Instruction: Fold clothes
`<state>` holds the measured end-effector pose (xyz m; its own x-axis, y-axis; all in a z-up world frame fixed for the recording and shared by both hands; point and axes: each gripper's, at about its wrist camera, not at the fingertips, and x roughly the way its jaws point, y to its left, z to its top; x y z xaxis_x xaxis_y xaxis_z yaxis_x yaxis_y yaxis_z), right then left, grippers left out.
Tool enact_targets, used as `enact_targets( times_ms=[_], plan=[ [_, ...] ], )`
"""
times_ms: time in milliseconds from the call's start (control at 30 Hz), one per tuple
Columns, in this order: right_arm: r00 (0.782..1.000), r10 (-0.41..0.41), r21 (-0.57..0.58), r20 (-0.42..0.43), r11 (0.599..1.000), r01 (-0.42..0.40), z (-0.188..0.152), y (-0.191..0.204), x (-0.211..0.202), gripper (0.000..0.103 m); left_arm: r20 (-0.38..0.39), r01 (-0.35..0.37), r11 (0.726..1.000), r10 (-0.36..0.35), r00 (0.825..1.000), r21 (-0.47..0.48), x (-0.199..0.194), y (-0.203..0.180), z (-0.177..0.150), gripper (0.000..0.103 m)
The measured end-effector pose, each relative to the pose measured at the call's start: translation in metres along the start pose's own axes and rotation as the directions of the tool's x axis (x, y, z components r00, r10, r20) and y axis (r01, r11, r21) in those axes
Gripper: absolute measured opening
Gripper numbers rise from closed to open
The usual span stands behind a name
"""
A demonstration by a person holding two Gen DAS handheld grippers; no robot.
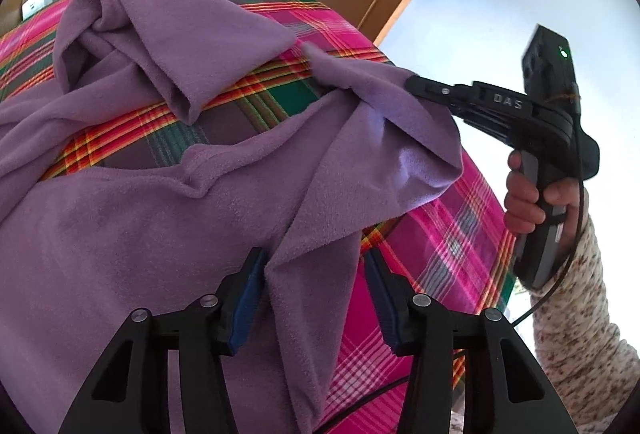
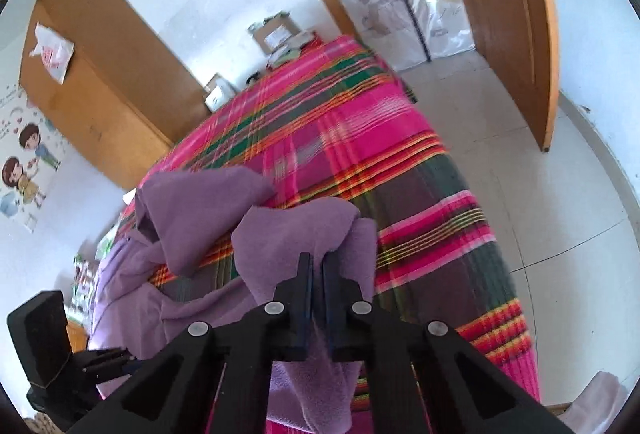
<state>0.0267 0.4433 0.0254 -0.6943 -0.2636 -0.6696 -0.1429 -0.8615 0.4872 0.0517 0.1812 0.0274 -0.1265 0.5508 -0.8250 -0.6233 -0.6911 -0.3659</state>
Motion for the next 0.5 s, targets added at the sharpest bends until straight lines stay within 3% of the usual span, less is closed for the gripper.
enact_targets(
  times_ms=[67,300,500],
  plan=[
    [0.999,-0.008,0.018,0.038,1.0,0.007,-0.001,-0.003,-0.009,0.004,0.002,-0.007,1.0,0.007,1.0,-0.004,0.0,0.0,0.0,0.051],
    [0.986,-0.05,0.044,0.159,0.998,0.044,-0.004,-0.013,-0.05,0.004,0.013,-0.02,1.0,0.02,1.0,0.006,0.0,-0.006,-0.002,0.024],
    [0.969,-0.109,0.078,0.223,0.993,0.093,-0.009,-0.026,-0.076,0.004,0.001,-0.012,0.999,0.012,1.0,0.042,0.005,-0.02,-0.008,0.008]
  ],
)
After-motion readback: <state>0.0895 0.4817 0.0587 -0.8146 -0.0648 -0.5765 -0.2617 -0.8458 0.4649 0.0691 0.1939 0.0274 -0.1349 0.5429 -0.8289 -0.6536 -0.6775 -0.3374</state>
